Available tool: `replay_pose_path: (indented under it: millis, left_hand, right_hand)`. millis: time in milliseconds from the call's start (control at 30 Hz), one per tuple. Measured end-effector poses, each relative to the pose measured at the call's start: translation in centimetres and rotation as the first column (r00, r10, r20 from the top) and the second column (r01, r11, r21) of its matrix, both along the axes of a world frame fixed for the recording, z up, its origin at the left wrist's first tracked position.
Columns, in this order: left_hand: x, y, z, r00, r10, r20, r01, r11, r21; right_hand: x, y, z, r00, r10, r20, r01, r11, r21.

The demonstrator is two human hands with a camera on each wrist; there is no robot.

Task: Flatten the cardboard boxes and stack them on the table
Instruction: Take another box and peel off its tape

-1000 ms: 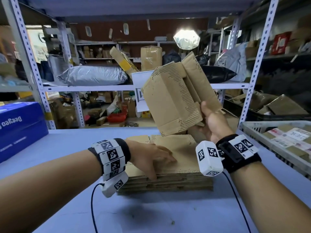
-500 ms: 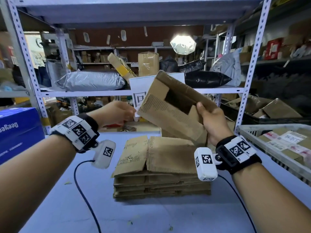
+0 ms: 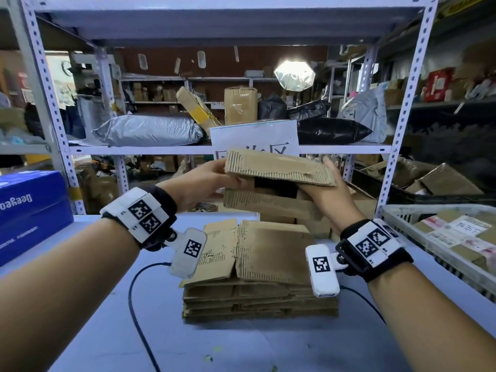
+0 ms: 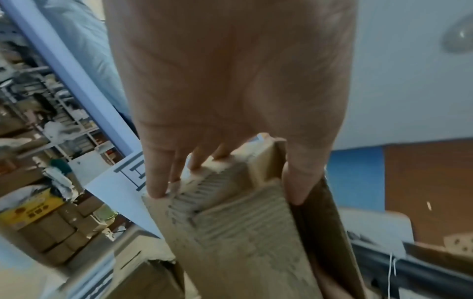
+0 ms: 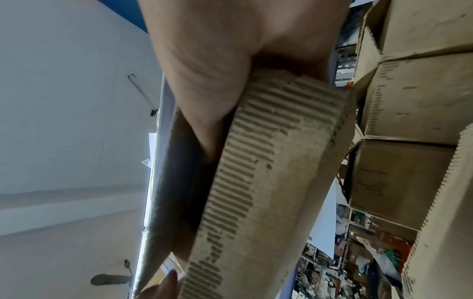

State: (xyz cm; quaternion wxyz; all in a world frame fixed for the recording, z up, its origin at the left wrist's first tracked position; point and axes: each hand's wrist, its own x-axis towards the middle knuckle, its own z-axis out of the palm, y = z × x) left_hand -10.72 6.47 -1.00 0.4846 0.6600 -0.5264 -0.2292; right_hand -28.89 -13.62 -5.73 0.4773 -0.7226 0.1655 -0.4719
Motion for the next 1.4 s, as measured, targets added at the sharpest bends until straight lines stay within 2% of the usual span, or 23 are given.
replay_pose_path:
  millis: [67, 133, 233, 300, 367, 433, 500, 600, 700, 767, 900, 1000, 1067, 1133, 1200, 1300, 1400]
  left_hand:
    - [-0.4, -0.6, -0.6, 0.998, 0.07, 0.007, -0.07, 0.997, -0.017]
    - [-0.6, -1.2, -1.0, 0.991, 0.123, -0.052, -0.128, 0.986, -0.11]
    - [-0.2, -1.9, -1.6, 0.968, 0.245, -0.053, -0.251, 0.942, -0.223]
    - [0.5, -2.1, -2.0, 0.931, 0.356, -0.073, -0.363, 0.902, -0.233]
    - [1.1, -2.4, -2.4, 0.904, 0.425, -0.046, -0.422, 0.871, -0.253]
    - [1.3, -2.9, -2.3, 0.881, 0.469, 0.057, -0.438, 0.856, -0.277]
    - [0.9, -3.2, -2.1, 0.853, 0.493, 0.17, -0.436, 0.853, -0.287]
    - [0.8, -3.3, -2.4, 0.819, 0.467, 0.333, -0.407, 0.882, -0.237]
    - [0.3, -3.1, -2.7, 0.879, 0.43, 0.204, -0.377, 0.891, -0.253]
    - [-0.3, -2.7, -2.8, 0.941, 0.319, 0.115, -0.282, 0.925, -0.255]
    - [-0.3, -1.3, -3.2, 0.996, 0.059, -0.068, -0.068, 0.99, -0.127]
    - [0.2, -0.7, -3.4, 0.993, -0.108, -0.047, 0.103, 0.99, -0.099]
    - [0.3, -0.5, -3.4, 0.992, -0.119, -0.038, 0.115, 0.988, -0.103]
    - [0.4, -0.2, -3.4, 0.995, -0.085, -0.061, 0.077, 0.989, -0.124]
    - [0.5, 0.1, -3.3, 0.996, -0.037, -0.086, 0.023, 0.987, -0.159]
    - [1.0, 0.7, -3.2, 0.991, 0.024, -0.13, -0.053, 0.972, -0.227]
    - [1.4, 1.1, -3.3, 0.991, 0.029, -0.132, -0.063, 0.963, -0.262]
  right_hand:
    - [0.6, 0.3, 0.1, 0.998, -0.019, -0.057, 0.015, 0.998, -0.067]
    - [0.8, 0.8, 0.0, 0.985, -0.062, -0.163, 0.04, 0.99, -0.137]
    - [0.9, 0.7, -0.9, 0.973, -0.042, -0.227, -0.012, 0.973, -0.231]
    - [1.1, 0.7, -1.9, 0.98, -0.055, -0.192, -0.008, 0.949, -0.315]
    - [1.5, 1.1, -2.6, 0.991, -0.094, -0.097, 0.055, 0.938, -0.343]
    - [1.9, 1.8, -2.7, 0.991, -0.128, -0.027, 0.115, 0.952, -0.284]
    - [2.3, 2.1, -2.6, 0.993, -0.117, -0.015, 0.11, 0.966, -0.233]
    - [2.6, 2.1, -2.5, 0.988, -0.148, -0.034, 0.135, 0.957, -0.256]
    - [2.2, 1.9, -2.2, 0.969, -0.239, -0.054, 0.211, 0.927, -0.311]
    - [1.9, 1.5, -2.0, 0.966, -0.247, -0.074, 0.213, 0.927, -0.308]
    - [2.0, -0.3, -2.1, 0.978, -0.183, 0.096, 0.198, 0.964, -0.176]
    - [1.7, -0.7, -2.2, 0.964, -0.229, 0.132, 0.244, 0.963, -0.112]
    - [1.4, -0.6, -2.3, 0.971, -0.223, 0.09, 0.231, 0.969, -0.084]
    - [1.0, -0.1, -2.3, 0.99, -0.128, 0.068, 0.131, 0.99, -0.051]
    - [0.4, 0.4, -2.0, 0.992, 0.027, 0.12, -0.032, 0.999, 0.039]
    - [-0.6, 0.4, -1.5, 0.966, 0.141, 0.216, -0.198, 0.943, 0.268]
    - [-1.2, 0.6, -1.4, 0.946, 0.265, 0.187, -0.314, 0.891, 0.329]
